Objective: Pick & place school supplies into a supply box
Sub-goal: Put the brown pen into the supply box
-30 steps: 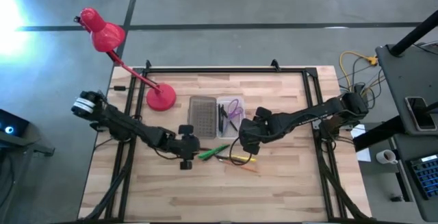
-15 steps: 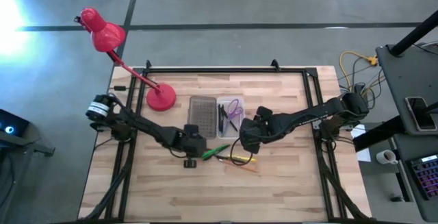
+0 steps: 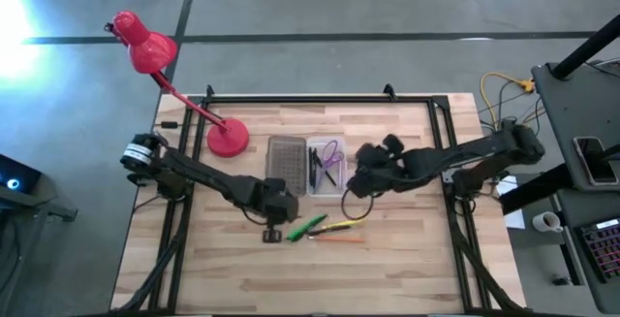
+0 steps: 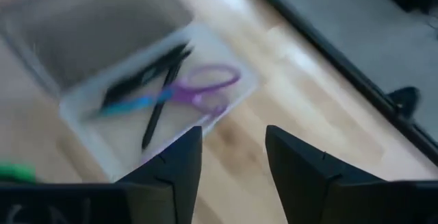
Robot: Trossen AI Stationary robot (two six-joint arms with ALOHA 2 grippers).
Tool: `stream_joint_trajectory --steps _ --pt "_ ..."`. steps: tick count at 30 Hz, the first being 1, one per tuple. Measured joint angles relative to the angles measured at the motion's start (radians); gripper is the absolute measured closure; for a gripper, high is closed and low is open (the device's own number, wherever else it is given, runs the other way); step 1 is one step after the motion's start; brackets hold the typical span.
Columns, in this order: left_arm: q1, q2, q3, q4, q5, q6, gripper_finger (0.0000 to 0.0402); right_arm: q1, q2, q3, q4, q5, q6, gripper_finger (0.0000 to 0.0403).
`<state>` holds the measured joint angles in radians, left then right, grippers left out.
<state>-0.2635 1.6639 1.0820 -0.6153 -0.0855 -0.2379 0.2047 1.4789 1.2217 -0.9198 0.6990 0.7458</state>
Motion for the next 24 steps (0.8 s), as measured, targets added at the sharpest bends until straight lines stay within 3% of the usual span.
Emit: stream_joint_trajectory --steps 5,8,12,16,19,24 --pt "0.136 -0.012 0.115 0.026 0.047 -0.242 0.0401 -0.002 -0.105 -0.001 -0.101 0.151 0.345 0.0262" --pt "0.254 -0.001 0.122 0.174 0.064 -0.381 0.0398 -0.003 -0.156 -0.010 -0.168 0.230 0.564 0.0269" --pt "0.397 0.022 0.094 0.430 0.062 -0.525 0.0398 -0.002 -0.191 -0.036 -0.167 0.247 0.609 0.0275" --pt "0.467 0.041 0.091 0.446 0.064 -0.537 0.0399 0.014 -0.187 -0.060 -0.164 0.231 0.588 0.0280" --pt "0.449 0.030 0.091 0.428 0.093 -0.505 0.0400 0.028 -0.177 -0.084 -0.165 0.145 0.496 0.0283" --pt "0.333 0.006 0.089 0.411 0.111 -0.377 0.0401 0.044 -0.169 -0.197 -0.094 -0.228 0.290 0.0278"
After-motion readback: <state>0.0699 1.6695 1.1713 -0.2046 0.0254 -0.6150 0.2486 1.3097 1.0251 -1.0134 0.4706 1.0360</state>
